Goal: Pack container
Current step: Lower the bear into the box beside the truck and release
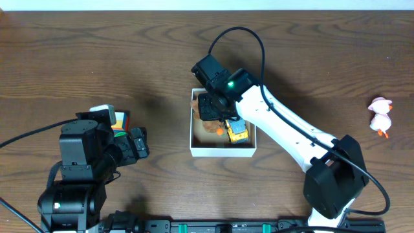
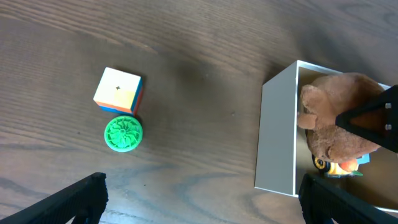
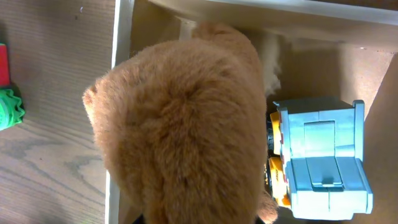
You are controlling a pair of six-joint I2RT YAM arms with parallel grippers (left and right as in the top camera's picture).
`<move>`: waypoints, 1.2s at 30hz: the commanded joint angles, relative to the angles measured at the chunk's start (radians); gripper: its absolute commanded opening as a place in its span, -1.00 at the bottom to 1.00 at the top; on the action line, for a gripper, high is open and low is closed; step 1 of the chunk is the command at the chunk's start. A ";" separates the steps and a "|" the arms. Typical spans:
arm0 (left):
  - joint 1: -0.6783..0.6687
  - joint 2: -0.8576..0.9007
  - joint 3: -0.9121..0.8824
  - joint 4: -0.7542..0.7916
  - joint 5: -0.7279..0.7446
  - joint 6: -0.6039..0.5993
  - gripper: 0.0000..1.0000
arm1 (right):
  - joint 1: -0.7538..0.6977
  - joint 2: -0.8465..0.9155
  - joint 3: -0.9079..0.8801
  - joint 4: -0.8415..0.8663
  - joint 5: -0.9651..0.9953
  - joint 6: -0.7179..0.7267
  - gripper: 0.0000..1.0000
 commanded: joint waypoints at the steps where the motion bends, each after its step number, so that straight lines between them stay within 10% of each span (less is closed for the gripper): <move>1: 0.005 0.003 0.016 -0.003 0.007 -0.002 0.96 | 0.001 0.005 -0.004 -0.001 0.037 0.018 -0.89; 36: 0.005 0.003 0.016 -0.006 0.007 -0.002 0.96 | -0.026 0.005 -0.124 0.102 0.188 0.098 -0.65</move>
